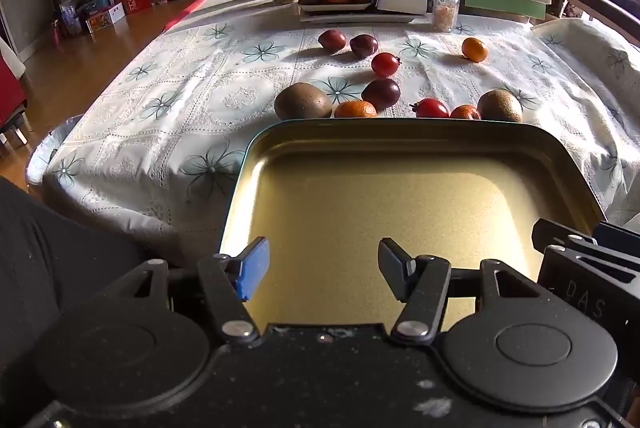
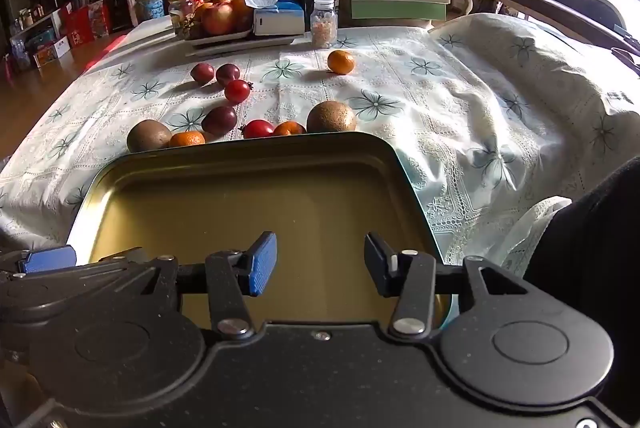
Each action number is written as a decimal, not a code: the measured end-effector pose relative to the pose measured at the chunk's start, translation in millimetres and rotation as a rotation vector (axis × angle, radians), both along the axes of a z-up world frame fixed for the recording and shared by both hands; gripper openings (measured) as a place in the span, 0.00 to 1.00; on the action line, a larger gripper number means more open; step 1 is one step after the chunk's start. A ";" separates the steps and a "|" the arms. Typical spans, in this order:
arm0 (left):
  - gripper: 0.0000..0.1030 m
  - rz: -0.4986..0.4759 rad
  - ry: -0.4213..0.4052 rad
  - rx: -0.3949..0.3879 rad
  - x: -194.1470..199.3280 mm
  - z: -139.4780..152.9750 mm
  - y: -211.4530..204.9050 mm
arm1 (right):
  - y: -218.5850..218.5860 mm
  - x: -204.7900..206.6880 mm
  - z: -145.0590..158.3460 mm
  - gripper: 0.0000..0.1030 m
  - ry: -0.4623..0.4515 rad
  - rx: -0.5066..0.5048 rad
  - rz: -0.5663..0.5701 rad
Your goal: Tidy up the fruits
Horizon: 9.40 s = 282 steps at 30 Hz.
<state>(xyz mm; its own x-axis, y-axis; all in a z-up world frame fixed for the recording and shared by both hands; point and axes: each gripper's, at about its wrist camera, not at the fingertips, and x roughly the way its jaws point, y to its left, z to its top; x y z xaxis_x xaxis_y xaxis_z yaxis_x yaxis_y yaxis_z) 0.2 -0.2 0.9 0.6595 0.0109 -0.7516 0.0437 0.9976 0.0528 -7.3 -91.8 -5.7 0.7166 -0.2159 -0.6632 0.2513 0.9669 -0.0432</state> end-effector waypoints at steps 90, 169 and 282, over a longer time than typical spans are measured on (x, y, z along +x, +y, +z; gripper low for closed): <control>0.60 -0.024 0.149 -0.049 13.7 -16.6 -1.8 | -9.1 13.9 -13.8 0.53 0.157 0.051 0.002; 0.59 -0.136 0.363 -0.089 275.1 4.5 -25.6 | -107.3 243.9 -6.7 0.57 0.484 0.368 -0.043; 0.34 -0.112 0.155 -0.090 65.1 19.3 -0.8 | -40.2 64.0 14.4 0.56 0.166 0.163 0.120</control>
<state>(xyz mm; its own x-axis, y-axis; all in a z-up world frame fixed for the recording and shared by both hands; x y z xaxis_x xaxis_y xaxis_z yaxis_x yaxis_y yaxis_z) 65.3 -1.0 20.2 0.5293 -0.1280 -0.8387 0.1554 0.9865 -0.0525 56.7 -132.0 8.7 0.6092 -0.0168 -0.7928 0.1369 0.9870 0.0843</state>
